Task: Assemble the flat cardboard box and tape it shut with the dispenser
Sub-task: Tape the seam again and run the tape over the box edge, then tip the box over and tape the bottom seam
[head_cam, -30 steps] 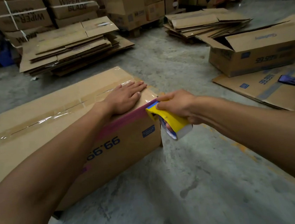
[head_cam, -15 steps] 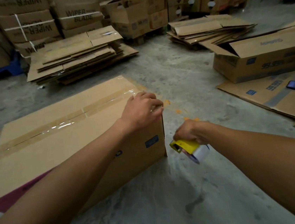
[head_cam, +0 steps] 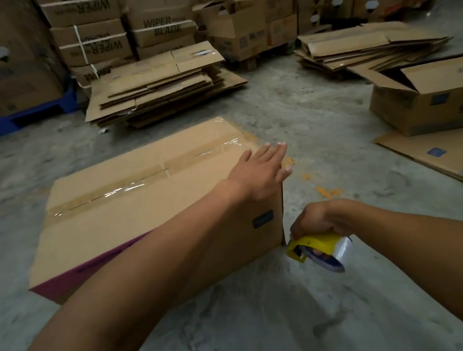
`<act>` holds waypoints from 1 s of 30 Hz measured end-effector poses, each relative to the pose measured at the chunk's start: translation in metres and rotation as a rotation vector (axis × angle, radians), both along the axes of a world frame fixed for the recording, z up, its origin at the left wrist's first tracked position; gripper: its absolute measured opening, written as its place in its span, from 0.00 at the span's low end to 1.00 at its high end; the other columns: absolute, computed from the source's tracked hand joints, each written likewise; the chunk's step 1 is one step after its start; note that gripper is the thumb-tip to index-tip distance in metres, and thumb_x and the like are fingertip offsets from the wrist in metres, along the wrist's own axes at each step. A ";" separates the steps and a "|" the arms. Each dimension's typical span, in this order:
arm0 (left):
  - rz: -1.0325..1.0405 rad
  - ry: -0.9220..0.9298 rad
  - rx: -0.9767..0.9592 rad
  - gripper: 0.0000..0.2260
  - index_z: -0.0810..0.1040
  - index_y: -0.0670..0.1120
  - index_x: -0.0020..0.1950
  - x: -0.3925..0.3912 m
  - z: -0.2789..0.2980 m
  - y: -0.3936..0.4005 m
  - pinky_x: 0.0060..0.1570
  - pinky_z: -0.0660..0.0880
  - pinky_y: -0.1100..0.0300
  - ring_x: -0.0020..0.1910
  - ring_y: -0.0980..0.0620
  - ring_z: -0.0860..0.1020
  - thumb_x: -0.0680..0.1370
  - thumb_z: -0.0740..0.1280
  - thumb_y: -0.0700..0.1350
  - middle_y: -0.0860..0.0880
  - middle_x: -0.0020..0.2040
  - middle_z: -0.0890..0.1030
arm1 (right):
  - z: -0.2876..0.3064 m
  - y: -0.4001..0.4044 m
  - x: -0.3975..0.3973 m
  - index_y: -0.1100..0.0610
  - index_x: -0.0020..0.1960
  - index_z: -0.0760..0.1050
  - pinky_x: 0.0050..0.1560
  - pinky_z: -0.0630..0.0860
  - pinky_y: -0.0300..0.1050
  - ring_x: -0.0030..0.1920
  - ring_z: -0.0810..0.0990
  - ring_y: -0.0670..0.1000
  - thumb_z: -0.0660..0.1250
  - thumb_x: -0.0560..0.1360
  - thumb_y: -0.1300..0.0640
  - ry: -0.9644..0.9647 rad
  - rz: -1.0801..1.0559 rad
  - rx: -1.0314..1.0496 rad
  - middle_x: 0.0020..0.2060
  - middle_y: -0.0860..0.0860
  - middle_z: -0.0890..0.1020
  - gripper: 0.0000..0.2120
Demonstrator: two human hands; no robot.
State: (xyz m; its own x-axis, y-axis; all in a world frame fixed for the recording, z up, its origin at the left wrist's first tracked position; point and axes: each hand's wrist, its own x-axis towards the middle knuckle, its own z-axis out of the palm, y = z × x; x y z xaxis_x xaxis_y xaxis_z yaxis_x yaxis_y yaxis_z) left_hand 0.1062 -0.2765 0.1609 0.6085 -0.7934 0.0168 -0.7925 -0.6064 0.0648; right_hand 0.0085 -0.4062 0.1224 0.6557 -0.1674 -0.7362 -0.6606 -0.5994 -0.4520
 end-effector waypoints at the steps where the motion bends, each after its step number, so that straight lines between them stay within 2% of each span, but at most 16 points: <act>1: -0.011 0.034 0.017 0.30 0.42 0.49 0.80 0.004 0.003 0.012 0.76 0.43 0.46 0.79 0.51 0.45 0.82 0.47 0.60 0.50 0.80 0.46 | 0.001 0.004 0.001 0.66 0.55 0.80 0.33 0.82 0.43 0.27 0.80 0.53 0.70 0.75 0.55 0.011 0.044 0.014 0.38 0.60 0.83 0.15; 3: 0.007 0.032 0.053 0.33 0.41 0.52 0.80 0.011 0.006 0.046 0.76 0.43 0.47 0.79 0.51 0.44 0.80 0.48 0.64 0.51 0.80 0.43 | 0.003 0.015 0.004 0.63 0.59 0.79 0.33 0.81 0.43 0.29 0.81 0.52 0.71 0.74 0.54 0.029 0.154 0.036 0.41 0.60 0.83 0.17; 6: 0.050 0.000 0.089 0.35 0.42 0.56 0.79 0.012 0.006 0.115 0.76 0.43 0.49 0.78 0.53 0.43 0.78 0.51 0.68 0.53 0.80 0.43 | 0.010 0.040 0.010 0.62 0.63 0.77 0.33 0.81 0.45 0.27 0.80 0.52 0.70 0.75 0.54 0.033 0.294 0.116 0.38 0.59 0.81 0.20; 11: 0.127 0.045 0.149 0.34 0.40 0.62 0.78 -0.008 0.015 0.242 0.74 0.37 0.53 0.78 0.56 0.39 0.76 0.51 0.70 0.56 0.79 0.41 | 0.026 0.094 0.018 0.51 0.67 0.76 0.29 0.80 0.44 0.29 0.79 0.53 0.70 0.76 0.54 0.047 0.569 0.218 0.40 0.57 0.82 0.20; 15: 0.440 0.126 0.157 0.30 0.40 0.71 0.74 -0.021 0.020 0.350 0.74 0.39 0.48 0.78 0.54 0.39 0.74 0.47 0.73 0.59 0.79 0.41 | 0.031 0.134 0.022 0.49 0.68 0.75 0.28 0.80 0.43 0.30 0.79 0.53 0.69 0.76 0.54 0.039 0.737 0.263 0.40 0.56 0.82 0.20; 17: 0.581 0.162 0.051 0.31 0.44 0.71 0.74 -0.030 0.015 0.378 0.74 0.39 0.49 0.78 0.51 0.40 0.73 0.48 0.73 0.59 0.79 0.42 | 0.033 0.150 0.024 0.49 0.68 0.75 0.28 0.80 0.43 0.29 0.79 0.52 0.69 0.76 0.54 0.041 0.789 0.282 0.38 0.56 0.82 0.21; 21: 0.684 0.165 -0.260 0.31 0.57 0.63 0.77 -0.045 0.000 0.353 0.73 0.40 0.50 0.78 0.49 0.41 0.74 0.55 0.69 0.57 0.80 0.49 | 0.040 0.170 0.026 0.49 0.68 0.75 0.27 0.79 0.42 0.26 0.79 0.51 0.70 0.76 0.54 0.053 0.855 0.321 0.34 0.53 0.83 0.21; 23: 0.697 0.142 -0.289 0.31 0.59 0.60 0.77 -0.047 -0.002 0.321 0.73 0.40 0.50 0.78 0.47 0.42 0.75 0.57 0.67 0.54 0.80 0.51 | 0.050 0.173 0.027 0.48 0.67 0.76 0.27 0.79 0.42 0.27 0.79 0.51 0.70 0.76 0.54 0.046 0.872 0.343 0.34 0.52 0.83 0.20; 25: 0.688 0.130 -0.293 0.33 0.59 0.58 0.77 -0.046 -0.004 0.288 0.74 0.39 0.50 0.78 0.46 0.42 0.74 0.55 0.68 0.51 0.80 0.52 | 0.064 0.171 0.028 0.47 0.67 0.76 0.28 0.80 0.43 0.29 0.79 0.52 0.70 0.76 0.54 0.040 0.903 0.354 0.41 0.56 0.82 0.19; 27: 0.665 0.121 -0.292 0.30 0.58 0.55 0.78 -0.045 -0.006 0.259 0.75 0.37 0.50 0.78 0.45 0.41 0.78 0.54 0.65 0.48 0.80 0.51 | 0.080 0.163 0.031 0.45 0.66 0.76 0.28 0.80 0.43 0.32 0.78 0.54 0.69 0.76 0.53 0.040 0.931 0.366 0.46 0.61 0.79 0.18; 30: 0.612 0.153 -0.278 0.24 0.56 0.49 0.79 -0.046 -0.003 0.224 0.74 0.33 0.52 0.78 0.51 0.41 0.83 0.53 0.54 0.44 0.80 0.51 | 0.109 0.139 0.035 0.44 0.66 0.76 0.26 0.78 0.42 0.30 0.75 0.54 0.67 0.77 0.55 0.001 0.906 0.392 0.40 0.63 0.76 0.18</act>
